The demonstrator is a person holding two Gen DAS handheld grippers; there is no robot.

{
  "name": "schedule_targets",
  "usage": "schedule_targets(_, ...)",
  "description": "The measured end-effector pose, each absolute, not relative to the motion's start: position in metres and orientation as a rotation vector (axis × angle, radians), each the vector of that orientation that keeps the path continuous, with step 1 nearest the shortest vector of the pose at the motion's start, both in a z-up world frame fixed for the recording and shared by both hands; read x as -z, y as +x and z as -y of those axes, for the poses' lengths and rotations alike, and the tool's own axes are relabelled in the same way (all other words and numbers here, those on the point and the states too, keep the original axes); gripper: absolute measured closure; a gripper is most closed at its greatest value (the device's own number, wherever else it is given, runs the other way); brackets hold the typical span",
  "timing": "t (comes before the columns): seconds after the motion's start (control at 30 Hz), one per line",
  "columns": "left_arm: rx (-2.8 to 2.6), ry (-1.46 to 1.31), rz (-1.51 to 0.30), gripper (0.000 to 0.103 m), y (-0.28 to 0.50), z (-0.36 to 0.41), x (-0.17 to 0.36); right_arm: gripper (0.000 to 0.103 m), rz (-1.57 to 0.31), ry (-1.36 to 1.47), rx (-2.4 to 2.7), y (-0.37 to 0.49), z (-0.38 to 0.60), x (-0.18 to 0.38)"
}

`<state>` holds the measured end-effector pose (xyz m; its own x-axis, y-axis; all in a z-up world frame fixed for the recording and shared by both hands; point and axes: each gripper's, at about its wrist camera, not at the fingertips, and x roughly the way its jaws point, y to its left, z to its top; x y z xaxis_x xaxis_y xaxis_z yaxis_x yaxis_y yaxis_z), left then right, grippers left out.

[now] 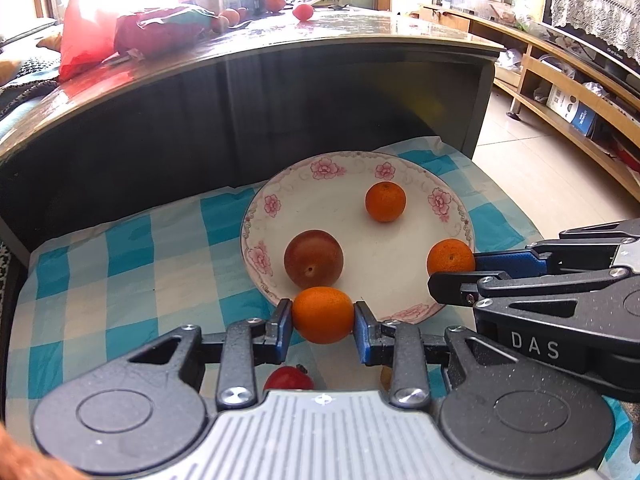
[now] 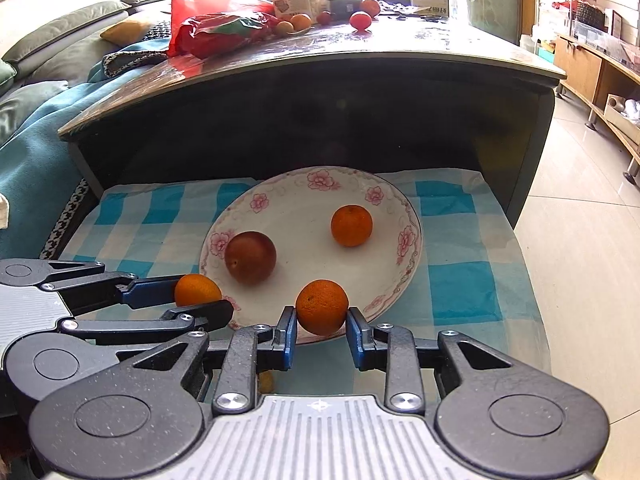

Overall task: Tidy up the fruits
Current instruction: 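Carry both held oranges over the flowered plate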

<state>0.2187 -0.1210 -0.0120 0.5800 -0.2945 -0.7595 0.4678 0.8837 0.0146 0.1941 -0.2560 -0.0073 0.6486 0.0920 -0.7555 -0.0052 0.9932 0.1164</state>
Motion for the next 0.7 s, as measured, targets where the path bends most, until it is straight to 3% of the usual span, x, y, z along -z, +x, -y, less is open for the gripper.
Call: schedule_targets(0.7, 0.446, 0.218, -0.831, 0.063, 0.239, 0.129, 0.023, 0.077, -0.853, 0.099, -0.049, 0.217, 0.263, 0.021)
